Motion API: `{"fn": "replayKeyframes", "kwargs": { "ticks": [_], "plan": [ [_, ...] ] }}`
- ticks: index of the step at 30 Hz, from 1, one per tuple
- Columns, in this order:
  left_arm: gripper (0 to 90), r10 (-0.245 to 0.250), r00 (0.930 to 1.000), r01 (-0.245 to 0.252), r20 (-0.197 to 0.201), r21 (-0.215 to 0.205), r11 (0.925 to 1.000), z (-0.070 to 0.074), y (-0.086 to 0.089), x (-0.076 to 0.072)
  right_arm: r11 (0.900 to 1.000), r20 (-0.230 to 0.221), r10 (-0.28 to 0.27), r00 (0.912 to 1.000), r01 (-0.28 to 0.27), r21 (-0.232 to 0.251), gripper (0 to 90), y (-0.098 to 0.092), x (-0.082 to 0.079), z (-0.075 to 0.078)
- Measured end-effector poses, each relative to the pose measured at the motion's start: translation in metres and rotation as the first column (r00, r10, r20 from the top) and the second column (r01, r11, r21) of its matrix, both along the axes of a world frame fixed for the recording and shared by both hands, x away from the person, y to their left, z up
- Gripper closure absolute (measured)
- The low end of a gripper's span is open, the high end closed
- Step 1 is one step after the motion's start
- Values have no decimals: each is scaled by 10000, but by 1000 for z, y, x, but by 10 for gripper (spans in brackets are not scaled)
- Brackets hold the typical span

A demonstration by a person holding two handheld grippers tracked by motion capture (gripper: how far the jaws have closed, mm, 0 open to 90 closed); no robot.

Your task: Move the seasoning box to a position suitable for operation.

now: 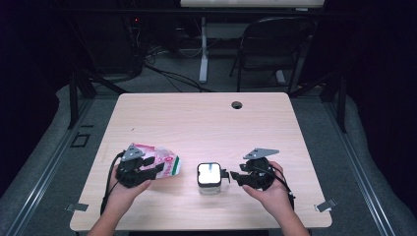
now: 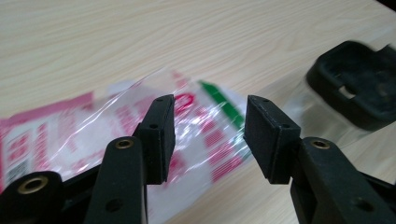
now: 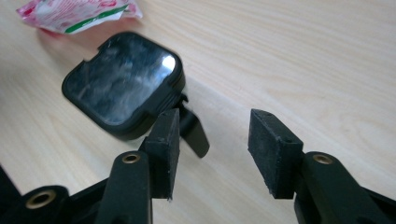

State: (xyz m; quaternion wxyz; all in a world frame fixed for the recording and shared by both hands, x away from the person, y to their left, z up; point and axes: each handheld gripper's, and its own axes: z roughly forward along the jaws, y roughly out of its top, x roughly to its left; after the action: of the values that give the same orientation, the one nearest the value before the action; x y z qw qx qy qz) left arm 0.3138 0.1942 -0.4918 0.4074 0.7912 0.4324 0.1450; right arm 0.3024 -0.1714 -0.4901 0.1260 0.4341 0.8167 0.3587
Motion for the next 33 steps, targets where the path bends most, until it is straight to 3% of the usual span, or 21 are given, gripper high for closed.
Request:
{"fn": "replayKeyframes", "kwargs": {
  "ticks": [2, 4, 6, 10, 13, 16, 19, 24, 32, 33],
  "plan": [
    [537, -240, 9997, 240, 28, -47, 9997, 4, -12, 2, 9999, 117, -40, 9999, 41, -103, 522, 2, 3, 6],
    [537, -513, 9987, 513, 32, -29, 9987, 7, -24, 4, 9995, 93, -291, 9995, 290, 92, 499, 5, 6, 10],
    [537, -804, 9967, 804, 44, 123, 9967, 9, -36, 5, 9984, -92, -531, 9985, 533, 191, 507, 7, 9, 15],
    [544, -1245, 9922, 1247, -67, 317, 9917, 13, -53, 9, 9958, -29, -835, 9965, 835, 375, 506, 14, 14, 22],
    [568, -1270, 9918, 1273, -162, 183, 9917, 14, -58, 11, 9937, -163, -896, 9958, 905, 658, 505, 18, 16, 24],
    [624, -1312, 9913, 1311, -101, -80, 9913, 12, -57, 10, 9955, -188, -755, 9970, 765, 551, 499, 24, 14, 23],
    [705, -1542, 9880, 1543, -106, 67, 9880, 9, -57, 7, 9969, 57, -680, 9977, 678, 391, 497, 25, 10, 19],
    [812, -1913, 9815, 1908, 30, 546, 9801, 0, -63, 0, 9915, -395, -896, 9952, 929, 915, 690, 23, 10, 12],
    [854, -2412, 9701, 2426, -286, 641, 9680, -12, -74, -8, 9948, 377, -765, 9964, 737, 705, 864, 31, 3, 9],
    [859, -2485, 9680, 2504, -356, 656, 9659, -13, -74, -7, 9947, 292, -740, 9968, 716, 738, 869, 31, 2, 8]
  ]
}}
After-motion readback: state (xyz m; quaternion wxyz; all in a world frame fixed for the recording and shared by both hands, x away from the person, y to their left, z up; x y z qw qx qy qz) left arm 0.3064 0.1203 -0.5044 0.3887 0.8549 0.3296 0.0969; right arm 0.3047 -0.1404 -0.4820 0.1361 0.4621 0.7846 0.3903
